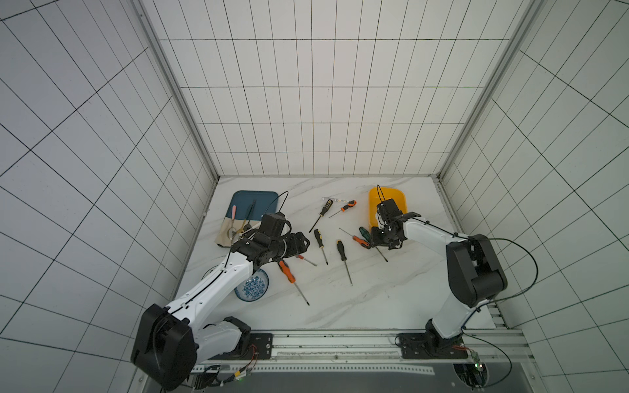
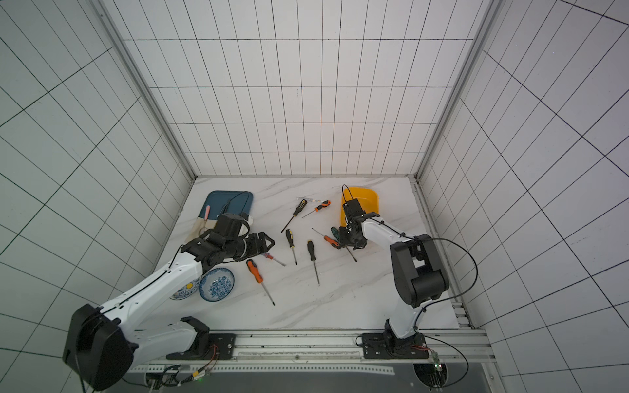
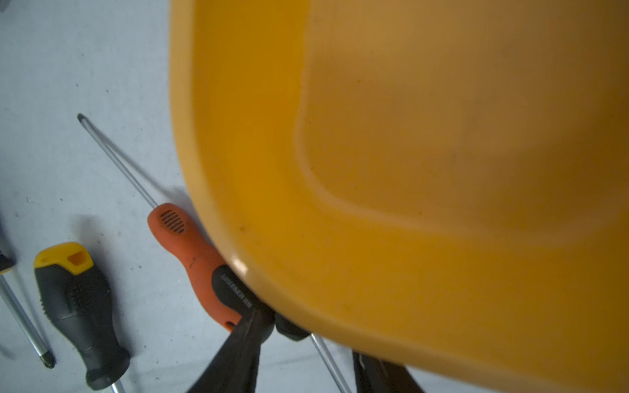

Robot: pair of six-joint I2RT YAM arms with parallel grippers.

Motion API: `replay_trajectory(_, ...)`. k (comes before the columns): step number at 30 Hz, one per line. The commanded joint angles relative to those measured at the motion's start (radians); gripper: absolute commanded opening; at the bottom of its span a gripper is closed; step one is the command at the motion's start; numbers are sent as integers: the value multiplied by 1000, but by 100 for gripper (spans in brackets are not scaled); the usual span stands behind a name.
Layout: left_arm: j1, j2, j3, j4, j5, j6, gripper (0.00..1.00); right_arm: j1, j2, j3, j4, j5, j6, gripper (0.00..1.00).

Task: Put the screwdriver on the desktop into the storage box
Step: Pick up the screwdriver from the center of the board.

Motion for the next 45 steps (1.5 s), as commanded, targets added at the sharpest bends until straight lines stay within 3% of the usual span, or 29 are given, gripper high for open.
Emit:
replay_trajectory(1,-4,-8,-3,-4,8,10,83,20,30,58,-20,22,-13,46)
replay_trajectory(26,-4,-15,-1,-17,4,5,83,125,140,122,-60,80,-37,38)
replay_trajectory(36,-3,-20,5,-27,4,2,83,161,154,155,-92,88,-51,21)
replay_trajectory(45,-1,-21,6,-27,6,-5,83,171,81,158,-115,82,-51,17)
